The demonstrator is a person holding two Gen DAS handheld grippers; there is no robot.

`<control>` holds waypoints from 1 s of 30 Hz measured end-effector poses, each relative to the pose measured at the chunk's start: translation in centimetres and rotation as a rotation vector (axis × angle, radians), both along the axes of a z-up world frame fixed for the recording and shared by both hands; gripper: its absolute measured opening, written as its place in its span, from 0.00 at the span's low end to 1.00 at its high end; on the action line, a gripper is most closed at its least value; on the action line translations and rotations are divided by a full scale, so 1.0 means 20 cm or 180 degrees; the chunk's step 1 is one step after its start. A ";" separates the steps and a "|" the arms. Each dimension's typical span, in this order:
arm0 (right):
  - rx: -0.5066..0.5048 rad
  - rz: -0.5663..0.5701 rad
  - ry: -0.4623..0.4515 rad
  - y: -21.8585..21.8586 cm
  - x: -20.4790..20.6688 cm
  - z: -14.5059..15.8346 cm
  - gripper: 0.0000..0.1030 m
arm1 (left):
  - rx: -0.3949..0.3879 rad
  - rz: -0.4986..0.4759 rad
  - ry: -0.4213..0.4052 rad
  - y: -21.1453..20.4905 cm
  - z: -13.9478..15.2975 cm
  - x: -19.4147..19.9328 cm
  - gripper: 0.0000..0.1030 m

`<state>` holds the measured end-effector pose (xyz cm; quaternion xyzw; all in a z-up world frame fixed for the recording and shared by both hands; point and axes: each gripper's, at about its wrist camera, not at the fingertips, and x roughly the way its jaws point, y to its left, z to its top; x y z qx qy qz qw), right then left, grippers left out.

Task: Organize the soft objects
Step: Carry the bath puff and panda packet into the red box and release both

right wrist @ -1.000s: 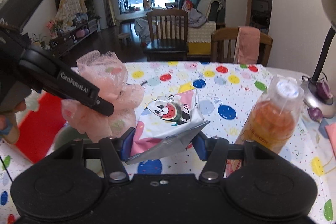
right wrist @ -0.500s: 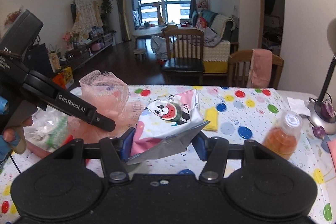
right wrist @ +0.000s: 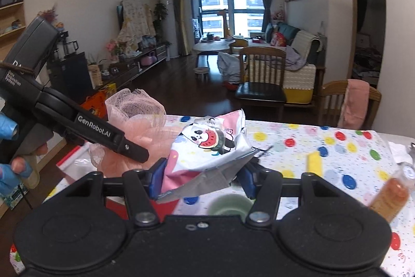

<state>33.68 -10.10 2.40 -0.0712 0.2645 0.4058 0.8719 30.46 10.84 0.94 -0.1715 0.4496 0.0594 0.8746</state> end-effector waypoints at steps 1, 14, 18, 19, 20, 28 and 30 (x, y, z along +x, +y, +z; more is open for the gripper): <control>-0.0003 0.0022 0.0002 0.03 -0.01 0.00 0.55 | 0.0003 0.0025 -0.0003 0.04 0.00 -0.02 0.38; -0.0071 0.0210 0.0018 0.42 -0.20 -0.03 0.55 | 0.0135 0.0326 0.0041 0.47 -0.01 -0.26 0.39; -0.0109 0.0219 0.0038 0.54 -0.24 -0.07 0.55 | 0.0186 0.0369 0.0104 0.59 -0.05 -0.29 0.39; -0.0125 0.0217 0.0035 0.57 -0.23 -0.09 0.55 | 0.0215 0.0385 0.0122 0.61 -0.06 -0.30 0.39; -0.0139 0.0218 0.0034 0.60 -0.24 -0.11 0.55 | 0.0236 0.0387 0.0143 0.64 -0.07 -0.30 0.39; -0.0247 0.0155 0.0051 0.79 -0.24 -0.23 0.55 | 0.0333 0.0283 0.0366 0.77 -0.21 -0.24 0.39; -0.0274 0.0161 0.0059 0.83 -0.24 -0.26 0.55 | 0.0355 0.0272 0.0407 0.79 -0.25 -0.23 0.39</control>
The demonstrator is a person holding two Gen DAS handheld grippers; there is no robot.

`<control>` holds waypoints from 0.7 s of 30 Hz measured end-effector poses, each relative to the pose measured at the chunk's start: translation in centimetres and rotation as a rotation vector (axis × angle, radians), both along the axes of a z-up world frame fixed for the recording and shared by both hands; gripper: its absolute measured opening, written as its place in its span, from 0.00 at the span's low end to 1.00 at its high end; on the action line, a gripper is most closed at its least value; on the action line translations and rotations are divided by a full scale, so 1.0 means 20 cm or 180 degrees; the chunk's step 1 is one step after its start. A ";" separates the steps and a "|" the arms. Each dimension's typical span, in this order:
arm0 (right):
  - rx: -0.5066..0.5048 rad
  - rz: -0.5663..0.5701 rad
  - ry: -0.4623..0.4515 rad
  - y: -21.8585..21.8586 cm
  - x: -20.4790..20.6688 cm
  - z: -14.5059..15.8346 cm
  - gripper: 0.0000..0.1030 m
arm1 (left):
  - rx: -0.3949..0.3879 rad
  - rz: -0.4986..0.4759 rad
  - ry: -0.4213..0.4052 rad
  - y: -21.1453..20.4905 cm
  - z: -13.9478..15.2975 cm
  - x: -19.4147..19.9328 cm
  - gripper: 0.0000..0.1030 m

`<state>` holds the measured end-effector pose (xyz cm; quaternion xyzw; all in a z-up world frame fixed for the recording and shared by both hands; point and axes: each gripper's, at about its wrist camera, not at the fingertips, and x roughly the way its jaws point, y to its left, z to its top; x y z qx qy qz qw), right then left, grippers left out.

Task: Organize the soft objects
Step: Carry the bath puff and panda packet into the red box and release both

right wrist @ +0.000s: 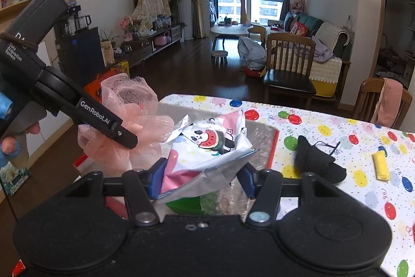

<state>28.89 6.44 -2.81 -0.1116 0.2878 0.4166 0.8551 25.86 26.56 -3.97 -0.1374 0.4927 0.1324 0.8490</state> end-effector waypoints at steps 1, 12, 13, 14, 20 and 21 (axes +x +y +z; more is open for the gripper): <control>-0.0024 -0.0005 0.0002 0.02 0.01 -0.02 0.55 | -0.0011 -0.0021 0.0024 0.00 -0.02 0.01 0.39; -0.0253 -0.0078 0.0097 0.15 0.04 -0.16 0.55 | 0.0059 -0.0187 0.0195 0.00 -0.13 0.14 0.42; -0.0276 -0.0071 0.0117 0.15 0.04 -0.17 0.55 | 0.0065 -0.0197 0.0213 0.00 -0.14 0.14 0.43; -0.0304 -0.0068 0.0124 0.16 0.04 -0.19 0.55 | 0.0068 -0.0215 0.0228 -0.01 -0.15 0.15 0.44; -0.0479 -0.0072 0.0069 0.19 0.02 -0.23 0.55 | 0.0112 -0.0264 0.0284 -0.03 -0.20 0.18 0.56; -0.0495 -0.0072 0.0059 0.19 0.02 -0.23 0.55 | 0.0125 -0.0273 0.0291 -0.03 -0.21 0.18 0.62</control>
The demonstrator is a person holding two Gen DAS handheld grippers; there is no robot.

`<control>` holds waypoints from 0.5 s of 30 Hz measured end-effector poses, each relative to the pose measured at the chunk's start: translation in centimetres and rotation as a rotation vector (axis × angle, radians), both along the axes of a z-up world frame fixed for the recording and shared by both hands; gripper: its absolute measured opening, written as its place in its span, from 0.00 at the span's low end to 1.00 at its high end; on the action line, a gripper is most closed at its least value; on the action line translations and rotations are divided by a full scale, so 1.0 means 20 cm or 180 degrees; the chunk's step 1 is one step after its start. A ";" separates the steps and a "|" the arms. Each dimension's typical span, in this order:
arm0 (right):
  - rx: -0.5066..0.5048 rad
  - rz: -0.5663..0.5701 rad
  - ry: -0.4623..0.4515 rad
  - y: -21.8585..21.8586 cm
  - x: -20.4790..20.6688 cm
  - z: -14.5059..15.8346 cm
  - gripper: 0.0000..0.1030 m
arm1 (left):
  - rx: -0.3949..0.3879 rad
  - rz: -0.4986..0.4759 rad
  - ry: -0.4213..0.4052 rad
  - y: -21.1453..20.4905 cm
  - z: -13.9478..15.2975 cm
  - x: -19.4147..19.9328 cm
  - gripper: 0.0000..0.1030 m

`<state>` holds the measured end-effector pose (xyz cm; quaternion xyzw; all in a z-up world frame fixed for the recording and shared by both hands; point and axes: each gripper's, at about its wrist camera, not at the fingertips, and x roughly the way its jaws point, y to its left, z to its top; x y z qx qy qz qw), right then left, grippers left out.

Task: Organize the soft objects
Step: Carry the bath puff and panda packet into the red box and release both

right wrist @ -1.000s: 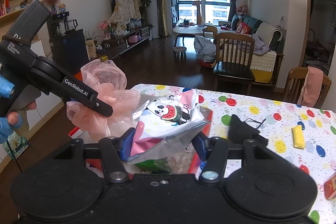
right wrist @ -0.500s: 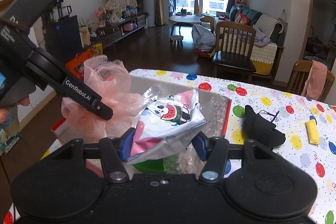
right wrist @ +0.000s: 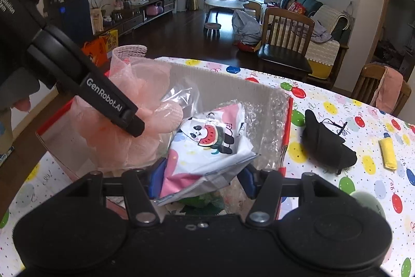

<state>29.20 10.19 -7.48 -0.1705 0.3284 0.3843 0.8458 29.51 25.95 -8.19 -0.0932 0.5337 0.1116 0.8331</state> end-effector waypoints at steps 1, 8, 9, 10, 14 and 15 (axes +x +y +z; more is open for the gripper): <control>-0.0012 0.0005 -0.0015 0.00 -0.01 0.00 0.55 | 0.0016 -0.0007 0.0006 0.00 -0.01 0.00 0.64; -0.0116 0.0074 -0.0113 0.03 -0.04 0.01 0.59 | 0.0025 -0.0003 -0.0023 0.01 -0.02 -0.03 0.71; -0.0119 0.0078 -0.0121 0.02 -0.05 0.01 0.60 | 0.0028 -0.0005 -0.0034 0.01 -0.01 -0.03 0.71; -0.0122 0.0084 -0.0130 0.02 -0.04 0.01 0.62 | 0.0025 -0.0012 -0.0045 0.01 -0.01 -0.04 0.72; -0.0111 0.0119 -0.0174 0.00 -0.05 0.03 0.69 | 0.0011 -0.0021 -0.0078 0.02 0.00 -0.06 0.76; -0.0105 0.0131 -0.0182 0.00 -0.06 0.04 0.71 | 0.0016 -0.0022 -0.0088 0.02 0.01 -0.07 0.76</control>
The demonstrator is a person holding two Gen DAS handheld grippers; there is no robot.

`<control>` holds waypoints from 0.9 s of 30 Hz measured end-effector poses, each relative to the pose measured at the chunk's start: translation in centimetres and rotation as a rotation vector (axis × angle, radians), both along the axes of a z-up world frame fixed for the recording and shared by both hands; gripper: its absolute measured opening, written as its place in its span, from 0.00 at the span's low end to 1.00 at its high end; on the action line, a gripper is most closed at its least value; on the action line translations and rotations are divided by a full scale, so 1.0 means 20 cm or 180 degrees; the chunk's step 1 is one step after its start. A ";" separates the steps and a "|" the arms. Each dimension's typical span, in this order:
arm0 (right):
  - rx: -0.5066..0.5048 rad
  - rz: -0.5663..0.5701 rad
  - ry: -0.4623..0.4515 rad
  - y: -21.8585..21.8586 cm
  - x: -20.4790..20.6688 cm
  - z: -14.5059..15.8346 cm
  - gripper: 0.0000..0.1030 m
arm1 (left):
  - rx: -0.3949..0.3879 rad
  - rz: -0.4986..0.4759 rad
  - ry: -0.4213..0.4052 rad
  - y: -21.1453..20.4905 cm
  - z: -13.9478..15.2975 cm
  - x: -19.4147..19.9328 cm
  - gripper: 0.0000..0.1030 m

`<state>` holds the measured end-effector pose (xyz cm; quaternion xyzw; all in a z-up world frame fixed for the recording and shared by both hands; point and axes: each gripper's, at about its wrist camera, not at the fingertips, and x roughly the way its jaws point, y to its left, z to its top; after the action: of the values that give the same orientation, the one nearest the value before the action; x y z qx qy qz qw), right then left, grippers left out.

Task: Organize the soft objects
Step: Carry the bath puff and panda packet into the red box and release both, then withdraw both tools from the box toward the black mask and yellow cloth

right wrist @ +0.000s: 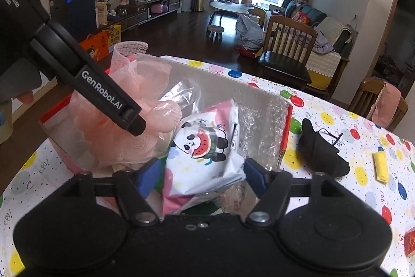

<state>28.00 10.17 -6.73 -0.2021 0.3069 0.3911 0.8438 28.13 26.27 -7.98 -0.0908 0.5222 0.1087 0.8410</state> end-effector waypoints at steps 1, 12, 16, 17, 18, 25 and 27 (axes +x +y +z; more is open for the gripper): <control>0.0004 0.0007 -0.0007 -0.01 0.00 0.01 0.72 | 0.0009 0.0003 -0.0011 0.00 0.00 -0.01 0.76; 0.0274 0.0011 0.0062 -0.12 -0.02 0.13 0.86 | -0.0024 -0.0009 -0.0169 0.00 0.10 -0.12 0.76; 0.0402 0.0028 0.0125 -0.19 -0.03 0.21 0.89 | -0.0111 0.0014 -0.0279 0.01 0.16 -0.17 0.81; 0.0434 0.0035 0.0137 -0.21 -0.03 0.23 0.89 | -0.0114 0.0009 -0.0306 0.00 0.17 -0.18 0.84; 0.0473 0.0049 0.0152 -0.24 -0.03 0.25 0.89 | -0.0110 0.0003 -0.0328 0.00 0.19 -0.19 0.84; 0.0665 0.0125 0.0229 -0.42 -0.04 0.38 0.94 | -0.0234 -0.0033 -0.0556 -0.04 0.31 -0.26 0.85; 0.0705 0.0117 0.0258 -0.47 -0.04 0.41 0.95 | -0.0241 -0.0051 -0.0644 -0.06 0.36 -0.27 0.88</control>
<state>27.22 0.78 1.41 -0.0973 0.2918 0.4459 0.8406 22.77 25.03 -0.83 -0.1288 0.4390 0.0725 0.8862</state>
